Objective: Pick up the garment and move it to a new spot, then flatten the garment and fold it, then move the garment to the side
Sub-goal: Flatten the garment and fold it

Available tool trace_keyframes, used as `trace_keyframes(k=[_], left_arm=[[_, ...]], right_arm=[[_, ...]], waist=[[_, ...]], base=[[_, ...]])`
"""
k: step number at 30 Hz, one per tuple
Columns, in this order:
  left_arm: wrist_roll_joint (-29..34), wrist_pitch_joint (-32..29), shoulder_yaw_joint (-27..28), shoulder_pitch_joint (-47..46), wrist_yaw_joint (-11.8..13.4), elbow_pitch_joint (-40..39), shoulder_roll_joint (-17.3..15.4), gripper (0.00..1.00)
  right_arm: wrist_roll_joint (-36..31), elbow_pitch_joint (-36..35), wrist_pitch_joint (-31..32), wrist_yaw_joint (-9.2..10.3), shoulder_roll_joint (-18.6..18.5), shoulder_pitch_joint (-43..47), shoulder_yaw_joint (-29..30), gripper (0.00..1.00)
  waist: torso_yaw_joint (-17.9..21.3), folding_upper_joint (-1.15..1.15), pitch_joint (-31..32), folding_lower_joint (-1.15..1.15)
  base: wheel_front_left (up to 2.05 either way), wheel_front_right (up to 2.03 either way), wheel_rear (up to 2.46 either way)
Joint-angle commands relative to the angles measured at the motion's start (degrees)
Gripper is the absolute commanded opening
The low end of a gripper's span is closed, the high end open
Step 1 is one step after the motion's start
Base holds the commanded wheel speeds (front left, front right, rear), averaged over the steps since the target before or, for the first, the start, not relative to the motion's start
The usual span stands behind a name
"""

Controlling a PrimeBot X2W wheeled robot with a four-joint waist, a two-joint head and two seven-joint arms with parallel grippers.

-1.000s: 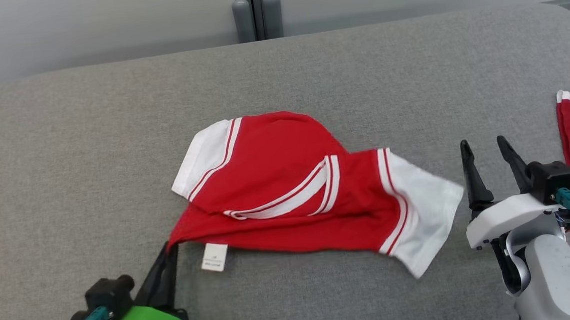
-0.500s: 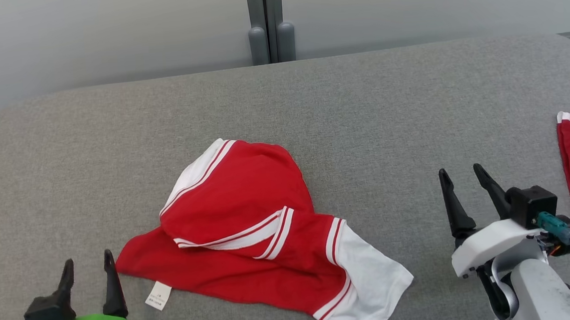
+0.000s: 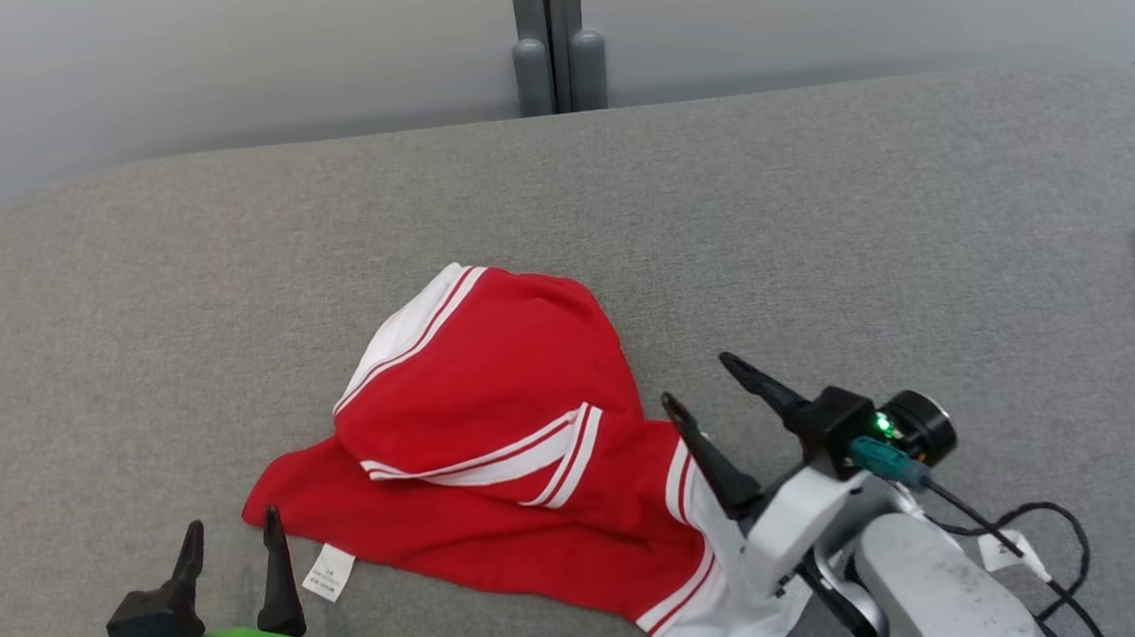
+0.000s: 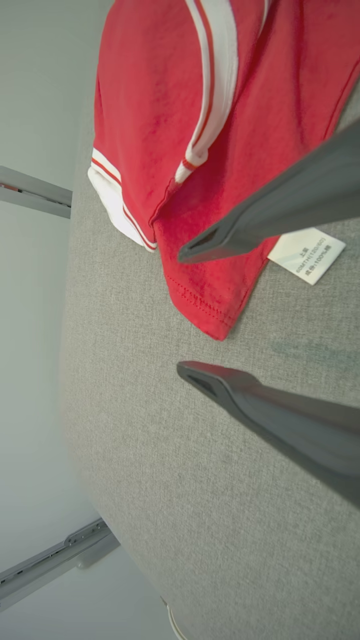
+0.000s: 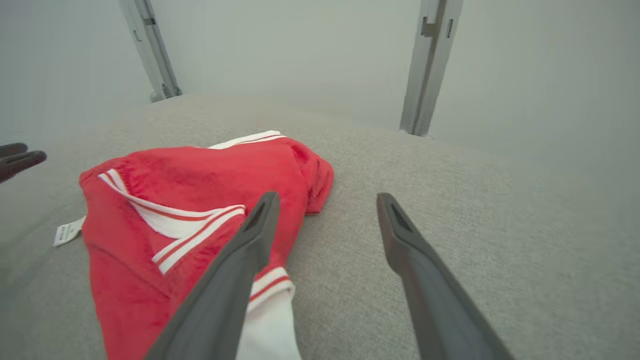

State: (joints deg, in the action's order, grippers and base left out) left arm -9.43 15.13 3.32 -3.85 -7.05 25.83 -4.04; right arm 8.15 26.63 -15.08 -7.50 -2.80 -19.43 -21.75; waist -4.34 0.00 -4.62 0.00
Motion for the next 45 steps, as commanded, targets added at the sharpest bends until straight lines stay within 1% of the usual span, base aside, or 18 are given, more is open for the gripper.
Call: trace_keyframes(k=[1,4,8,12,17,18,19,20,21,22,27,30,32,34,38,42,43,45], left_arm=[[0.56,-0.02,-0.17,-0.78,-0.18,0.0,0.26,1.0],[0.43,-0.02,-0.77,-1.3,-0.45,0.14,0.5,1.0],[-0.22,-0.02,-1.69,-1.74,-0.5,0.58,0.72,1.0],[-1.23,-0.02,-3.32,-2.0,-0.55,0.69,0.87,1.0],[-2.16,-0.02,-3.98,-1.68,-0.56,0.27,0.93,1.0],[-2.25,-0.02,-3.98,-1.56,-0.57,0.16,0.94,1.0],[-2.34,-0.02,-3.99,-1.5,-0.57,0.11,0.95,1.0],[-2.39,-0.02,-3.99,-1.51,-0.57,0.1,0.95,1.0],[-2.45,-0.02,-4.0,-1.58,-0.57,0.13,0.96,1.0],[-2.54,-0.02,-4.16,-1.73,-0.56,0.19,0.96,1.0],[-2.81,-0.02,-4.95,-2.67,-0.57,0.09,0.97,1.0],[-2.8,-0.02,-6.15,-2.81,-0.55,0.17,0.68,1.0],[-2.98,-0.02,-6.4,-2.81,-0.52,0.18,0.4,1.0],[-3.03,-0.02,-6.77,-2.74,-0.53,0.29,0.17,1.0],[-3.28,-0.02,-7.61,-3.07,-0.53,0.42,-0.22,1.0],[-3.64,-0.02,-8.66,-3.62,-0.53,0.42,-0.36,1.0],[-3.79,-0.02,-9.01,-3.68,-0.53,0.37,-0.45,1.0],[-4.01,-0.02,-9.69,-3.8,-0.53,0.24,-0.53,1.0]], right_arm=[[1.1,1.39,-0.12,0.05,-0.22,-2.1,-2.35,1.0],[4.01,7.45,0.47,0.05,-0.3,-6.92,-9.38,1.0],[8.17,13.3,2.27,0.05,-0.22,-12.47,-15.39,1.0],[11.15,17.14,3.98,0.05,-0.25,-15.47,-19.4,1.0],[14.0,20.1,3.89,0.05,-0.27,-16.03,-22.16,1.0],[14.37,20.52,3.74,0.05,-0.27,-16.18,-22.54,0.95],[14.52,21.02,3.67,0.05,-0.25,-16.36,-22.8,0.74],[14.6,21.45,3.71,0.05,-0.24,-16.46,-23.3,0.45],[14.86,21.76,3.65,0.05,-0.24,-16.51,-23.55,0.21],[15.18,22.13,3.71,0.05,-0.25,-16.6,-23.95,0.0],[16.1,21.54,1.39,0.05,-0.24,-18.94,-22.69,0.0],[17.03,21.49,0.23,0.05,-0.27,-21.81,-18.51,0.0],[16.64,22.73,-0.1,0.05,-0.33,-24.72,-13.73,0.0],[13.58,24.45,-0.15,0.05,-0.33,-28.02,-7.2,0.0],[1.17,29.43,-0.14,0.05,-0.99,-31.03,9.88,0.0],[-12.35,30.3,-0.16,0.05,-2.67,-29.46,28.41,0.0],[-16.11,29.81,-0.16,0.05,-2.77,-28.45,33.16,0.05],[-22.58,28.43,-0.17,0.05,-2.55,-26.73,42.28,0.49]], waist=[[-1.89,0.0,-0.96,0.0],[-3.66,0.0,-1.48,0.0],[-5.78,0.0,-2.34,0.0],[-7.32,0.0,-2.97,0.0],[-7.61,0.0,-3.21,0.0],[-7.49,0.0,-3.28,0.0],[-7.36,0.0,-3.31,0.0],[-7.22,0.0,-3.33,0.0],[-7.11,0.0,-3.33,0.0],[-6.99,0.0,-3.34,0.0],[-6.81,0.0,-3.6,0.0],[-6.9,0.0,-3.95,0.0],[-6.87,0.0,-4.14,0.0],[-6.76,0.0,-4.45,0.0],[-6.86,0.0,-5.21,0.0],[-7.24,0.0,-6.08,0.0],[-7.27,0.0,-6.26,0.0],[-7.21,0.0,-6.65,0.0]], base=[[0.0,0.0,0.0],[0.0,0.0,0.0],[0.0,0.0,0.0],[0.0,0.0,0.0],[0.0,0.0,0.0],[0.0,0.0,0.0],[0.0,0.0,0.0],[0.0,0.0,0.0],[0.0,0.0,0.0],[0.0,0.0,0.0],[0.0,0.0,0.0],[0.0,0.0,0.0],[0.0,0.0,0.0],[0.0,0.0,0.0],[0.0,0.0,0.0],[0.0,0.0,0.0],[0.0,0.0,0.0],[0.0,0.0,0.0]])
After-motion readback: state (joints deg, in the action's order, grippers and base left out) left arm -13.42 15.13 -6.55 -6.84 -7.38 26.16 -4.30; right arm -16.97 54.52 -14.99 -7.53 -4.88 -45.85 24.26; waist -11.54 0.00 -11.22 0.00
